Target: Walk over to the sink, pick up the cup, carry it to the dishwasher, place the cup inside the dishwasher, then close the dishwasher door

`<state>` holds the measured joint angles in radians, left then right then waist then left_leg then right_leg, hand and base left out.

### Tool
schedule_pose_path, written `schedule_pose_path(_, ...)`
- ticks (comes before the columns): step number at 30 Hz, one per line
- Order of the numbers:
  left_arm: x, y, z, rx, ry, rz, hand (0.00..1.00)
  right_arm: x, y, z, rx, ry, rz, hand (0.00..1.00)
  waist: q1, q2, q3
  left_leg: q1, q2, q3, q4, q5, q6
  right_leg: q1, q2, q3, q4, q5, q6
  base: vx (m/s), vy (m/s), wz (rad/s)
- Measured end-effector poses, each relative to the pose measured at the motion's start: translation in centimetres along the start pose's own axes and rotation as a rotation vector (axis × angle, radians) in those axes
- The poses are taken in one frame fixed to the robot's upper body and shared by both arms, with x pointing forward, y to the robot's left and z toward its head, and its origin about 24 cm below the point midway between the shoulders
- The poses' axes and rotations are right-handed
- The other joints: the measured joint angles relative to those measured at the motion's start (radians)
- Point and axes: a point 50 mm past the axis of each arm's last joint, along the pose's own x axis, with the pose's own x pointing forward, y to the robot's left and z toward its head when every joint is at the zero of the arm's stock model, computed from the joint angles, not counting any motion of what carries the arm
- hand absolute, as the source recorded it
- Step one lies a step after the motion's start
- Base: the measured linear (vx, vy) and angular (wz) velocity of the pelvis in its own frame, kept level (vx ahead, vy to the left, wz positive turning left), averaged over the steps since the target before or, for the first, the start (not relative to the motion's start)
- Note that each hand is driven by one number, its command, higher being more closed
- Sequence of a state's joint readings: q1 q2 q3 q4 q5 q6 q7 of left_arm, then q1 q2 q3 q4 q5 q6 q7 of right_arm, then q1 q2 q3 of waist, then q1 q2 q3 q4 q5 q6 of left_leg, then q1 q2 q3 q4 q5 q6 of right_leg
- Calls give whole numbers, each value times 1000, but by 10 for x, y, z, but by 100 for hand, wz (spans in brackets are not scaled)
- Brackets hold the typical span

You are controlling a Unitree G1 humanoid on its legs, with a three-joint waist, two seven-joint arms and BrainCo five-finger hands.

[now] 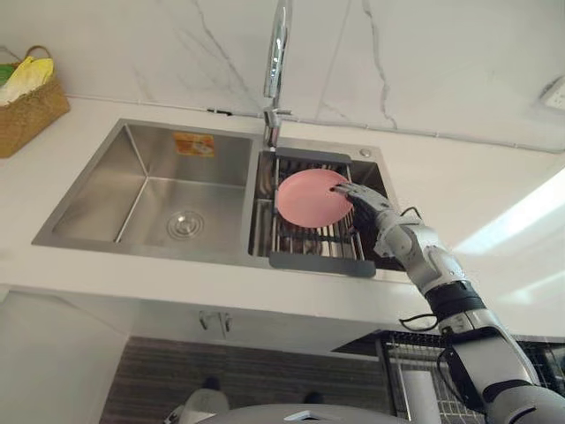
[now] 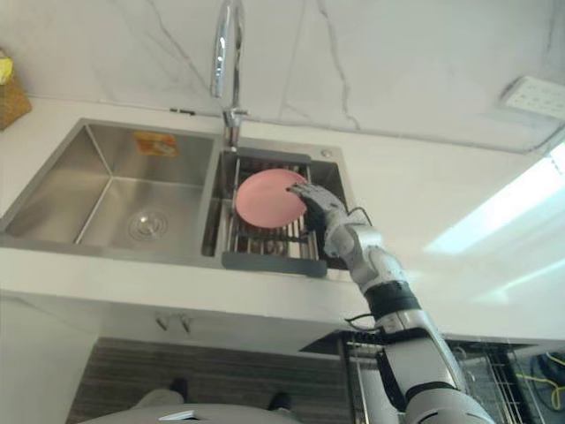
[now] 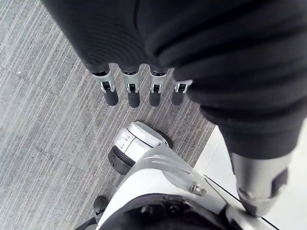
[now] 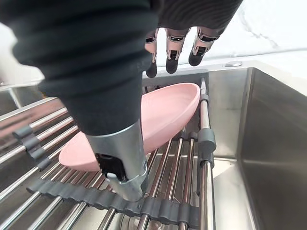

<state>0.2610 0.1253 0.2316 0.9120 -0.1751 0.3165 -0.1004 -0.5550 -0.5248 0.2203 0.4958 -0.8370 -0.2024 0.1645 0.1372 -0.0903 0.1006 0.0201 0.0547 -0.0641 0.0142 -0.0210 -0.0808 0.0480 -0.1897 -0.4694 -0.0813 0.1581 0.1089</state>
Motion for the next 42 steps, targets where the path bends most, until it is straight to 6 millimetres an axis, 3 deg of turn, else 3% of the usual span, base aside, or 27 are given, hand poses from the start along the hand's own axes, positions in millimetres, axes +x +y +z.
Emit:
schedule_pose_path(13, -1, -2, 5, 27, -21, -21, 0, 8, 12, 5, -305, -23, 10, 0, 26, -4, 27, 2, -2, -23, -1, 1, 0, 21, -1, -25, 0, -18, -4, -14, -2, 6)
schedule_pose_path(18, -1, -2, 6, 53, -20, -23, 0, 6, 23, -7, -333, 28, 35, 0, 37, -3, 28, 0, -4, -44, -5, 7, -1, 27, -2, -41, 0, -17, -2, 8, -1, 9)
schedule_pose_path(25, -1, -3, 6, 59, -24, -24, 0, 7, 25, -3, -351, 8, -13, 0, 45, 3, 50, 20, -5, -46, -11, 7, 0, 46, -2, -41, 0, -26, -7, -4, -1, 1)
schedule_pose_path(26, -1, -3, 6, 60, -24, -23, 0, 6, 26, -4, -350, 15, -10, 100, 45, 4, 51, 22, -4, -49, -18, 7, 0, 48, -2, -41, 1, -31, -5, -39, -9, 5)
schedule_pose_path(42, -1, -3, 7, 105, -44, -22, 0, 3, 31, -15, -398, 64, -86, 100, 62, 6, 56, 46, -3, -73, -33, 15, 1, 59, -5, -60, 30, -49, -3, -4, -3, 4)
